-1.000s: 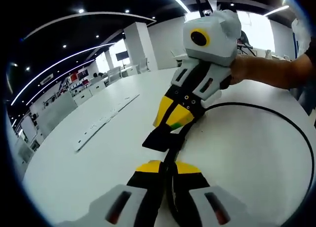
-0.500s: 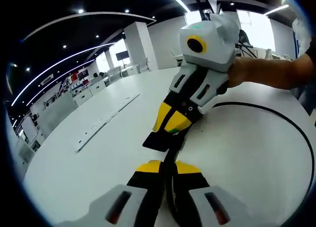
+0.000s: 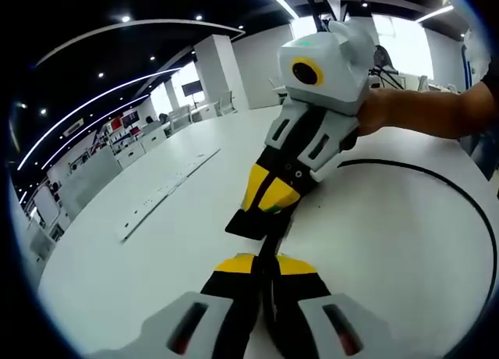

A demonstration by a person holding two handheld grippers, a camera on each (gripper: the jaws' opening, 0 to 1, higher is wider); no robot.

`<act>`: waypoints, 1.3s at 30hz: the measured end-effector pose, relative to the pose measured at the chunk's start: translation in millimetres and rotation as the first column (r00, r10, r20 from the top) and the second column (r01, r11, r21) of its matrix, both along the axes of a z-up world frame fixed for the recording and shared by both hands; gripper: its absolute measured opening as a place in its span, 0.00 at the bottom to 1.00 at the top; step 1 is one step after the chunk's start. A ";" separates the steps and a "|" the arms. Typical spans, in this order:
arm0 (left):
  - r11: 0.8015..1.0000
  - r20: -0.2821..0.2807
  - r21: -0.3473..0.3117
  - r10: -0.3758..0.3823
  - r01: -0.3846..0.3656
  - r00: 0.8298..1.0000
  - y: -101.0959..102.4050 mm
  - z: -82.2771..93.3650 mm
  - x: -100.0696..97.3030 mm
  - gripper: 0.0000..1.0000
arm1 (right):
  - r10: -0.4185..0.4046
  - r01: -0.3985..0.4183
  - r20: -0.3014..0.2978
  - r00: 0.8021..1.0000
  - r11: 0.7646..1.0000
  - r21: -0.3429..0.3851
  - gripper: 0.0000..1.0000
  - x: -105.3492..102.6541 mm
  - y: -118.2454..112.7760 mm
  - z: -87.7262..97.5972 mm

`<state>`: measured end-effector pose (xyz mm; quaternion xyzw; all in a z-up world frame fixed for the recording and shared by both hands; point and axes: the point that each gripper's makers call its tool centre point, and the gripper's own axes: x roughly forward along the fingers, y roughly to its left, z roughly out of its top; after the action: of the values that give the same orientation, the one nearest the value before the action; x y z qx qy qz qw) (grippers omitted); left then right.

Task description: Find the charging cable on the desk, coil it up and secure with Velcro.

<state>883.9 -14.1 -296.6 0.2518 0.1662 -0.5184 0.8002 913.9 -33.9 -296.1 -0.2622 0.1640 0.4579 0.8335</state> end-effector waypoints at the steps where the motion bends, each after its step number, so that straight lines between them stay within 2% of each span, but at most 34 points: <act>1: 1.000 0.001 0.001 -0.001 0.001 1.000 -0.2 0.0 -0.3 0.09 | -0.001 0.001 -0.002 1.000 1.000 -0.003 0.03 0.0 0.0 -0.2; 11: 1.000 0.008 0.010 -0.009 0.009 1.000 -2.4 -0.1 -4.8 0.08 | -0.053 0.053 -0.081 0.995 0.999 -0.005 0.03 4.2 -4.9 -4.1; 18: 1.000 0.013 0.026 -0.015 0.014 1.000 -4.1 0.4 -8.8 0.08 | -0.039 0.035 -0.127 0.991 0.999 -0.035 0.03 5.4 -5.4 -6.0; 22: 0.999 0.015 0.036 -0.018 0.017 1.000 -0.1 -0.9 5.2 0.08 | -0.032 0.025 -0.125 0.992 0.998 -0.055 0.02 -1.3 -3.9 -7.0; 34: 1.000 0.012 0.020 -0.018 0.018 1.000 -1.1 0.2 1.7 0.08 | -0.032 0.022 -0.133 0.991 0.997 -0.073 0.03 1.4 -3.2 -7.7; 36: 1.000 0.012 0.012 -0.018 0.018 1.000 -4.1 1.2 -9.7 0.08 | -0.030 0.019 -0.133 0.991 0.997 -0.077 0.03 -0.2 -2.6 -7.4; 39: 1.000 0.007 0.004 -0.017 0.017 1.000 -2.5 0.4 -4.8 0.08 | -0.025 0.015 -0.134 0.991 0.997 -0.075 0.03 -1.0 -2.1 -7.5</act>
<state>879.1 -16.6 -296.2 0.2566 0.1623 -0.5239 0.7958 912.9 -36.0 -303.6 -0.2598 0.2394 0.4598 0.8148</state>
